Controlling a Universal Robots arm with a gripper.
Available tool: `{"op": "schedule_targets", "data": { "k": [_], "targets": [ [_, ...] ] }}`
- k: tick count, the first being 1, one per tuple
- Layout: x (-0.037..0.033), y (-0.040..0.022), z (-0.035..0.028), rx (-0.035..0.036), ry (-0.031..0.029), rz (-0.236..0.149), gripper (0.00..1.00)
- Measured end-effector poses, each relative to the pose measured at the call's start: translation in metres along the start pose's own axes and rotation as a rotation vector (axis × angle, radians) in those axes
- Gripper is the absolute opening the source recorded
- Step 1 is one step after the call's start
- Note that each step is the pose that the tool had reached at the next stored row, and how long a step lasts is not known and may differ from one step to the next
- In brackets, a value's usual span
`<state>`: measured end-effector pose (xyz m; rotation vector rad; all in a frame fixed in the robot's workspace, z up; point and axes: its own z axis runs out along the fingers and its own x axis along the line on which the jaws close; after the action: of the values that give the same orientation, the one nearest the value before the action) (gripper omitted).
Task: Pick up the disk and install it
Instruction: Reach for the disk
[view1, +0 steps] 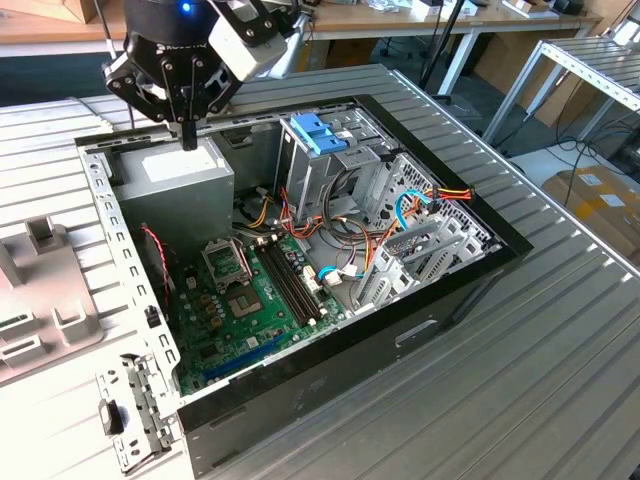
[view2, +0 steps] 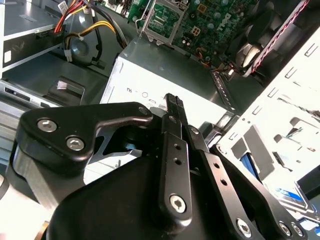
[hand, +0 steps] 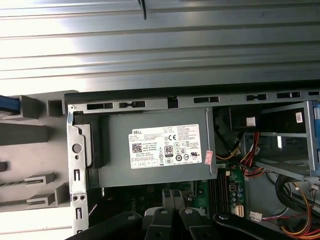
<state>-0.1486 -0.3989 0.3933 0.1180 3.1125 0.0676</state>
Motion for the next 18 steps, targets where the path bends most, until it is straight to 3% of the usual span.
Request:
{"op": "schedule_targets", "data": {
  "k": [18],
  "targets": [
    [0.0124,-0.0009,-0.0003,0.0,0.0,0.0,0.11]
  ]
}}
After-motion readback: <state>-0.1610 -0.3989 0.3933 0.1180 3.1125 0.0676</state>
